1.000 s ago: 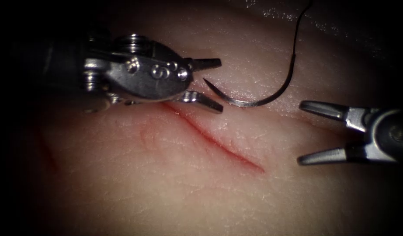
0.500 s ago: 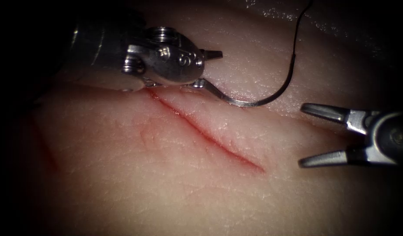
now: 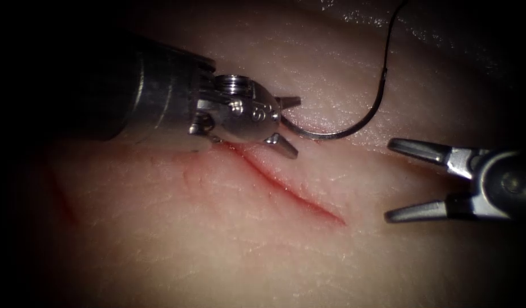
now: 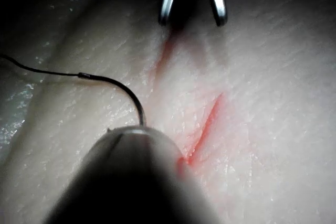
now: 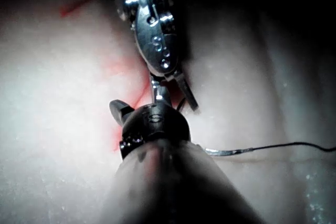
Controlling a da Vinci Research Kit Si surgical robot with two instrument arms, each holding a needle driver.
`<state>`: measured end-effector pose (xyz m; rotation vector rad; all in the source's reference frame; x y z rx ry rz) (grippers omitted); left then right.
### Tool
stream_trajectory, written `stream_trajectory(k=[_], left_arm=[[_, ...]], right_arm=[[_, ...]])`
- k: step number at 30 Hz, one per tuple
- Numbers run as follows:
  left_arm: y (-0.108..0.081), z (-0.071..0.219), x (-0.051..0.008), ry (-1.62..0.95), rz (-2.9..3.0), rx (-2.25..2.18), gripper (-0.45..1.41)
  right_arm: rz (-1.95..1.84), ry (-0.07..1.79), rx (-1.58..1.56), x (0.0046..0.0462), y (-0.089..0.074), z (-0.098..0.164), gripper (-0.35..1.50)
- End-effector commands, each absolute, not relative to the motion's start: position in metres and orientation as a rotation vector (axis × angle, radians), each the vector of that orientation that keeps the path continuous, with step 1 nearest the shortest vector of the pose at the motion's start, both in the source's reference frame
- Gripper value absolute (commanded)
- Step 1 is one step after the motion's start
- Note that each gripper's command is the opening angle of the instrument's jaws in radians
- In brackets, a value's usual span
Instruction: Wound Closure
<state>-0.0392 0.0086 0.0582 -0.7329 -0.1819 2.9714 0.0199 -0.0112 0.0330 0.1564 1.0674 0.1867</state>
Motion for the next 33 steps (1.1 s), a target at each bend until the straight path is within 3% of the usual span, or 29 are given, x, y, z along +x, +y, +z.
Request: stream_trajectory(k=[1,5,13,17,18,19,29,32,33], left_arm=[[0.0084,0.0590,-0.0397,-0.187,2.976,-0.725,0.58],[0.0078,0.0598,-0.0397,-0.199,2.986,-0.716,0.56],[0.0079,0.0601,-0.0400,-0.198,2.992,-0.718,0.19],[0.0081,0.0602,-0.0401,-0.196,2.992,-0.717,-0.16],[0.0081,0.0602,-0.0401,-0.200,2.992,-0.720,-0.38],[0.0081,0.0602,-0.0401,-0.196,2.993,-0.711,-0.45],[0.0079,0.0573,-0.0404,-0.099,2.980,-0.623,-0.45],[0.0079,0.0559,-0.0408,-0.040,2.974,-0.596,-0.45],[0.0080,0.0552,-0.0410,0.000,2.969,-0.568,-0.45]], right_arm=[[0.185,1.069,0.156,0.0207,-0.0112,0.0334,0.63],[0.185,1.069,0.155,0.0208,-0.0112,0.0334,0.63],[0.192,1.068,0.157,0.0210,-0.0113,0.0334,0.65],[0.194,1.071,0.158,0.0209,-0.0112,0.0332,0.62],[0.195,1.071,0.159,0.0209,-0.0112,0.0332,0.60],[0.196,1.073,0.158,0.0209,-0.0112,0.0331,0.60],[0.384,1.038,0.165,0.0207,-0.0104,0.0327,0.52],[0.534,1.005,0.197,0.0205,-0.0098,0.0327,0.68],[0.670,0.978,0.230,0.0205,-0.0095,0.0327,0.85]])
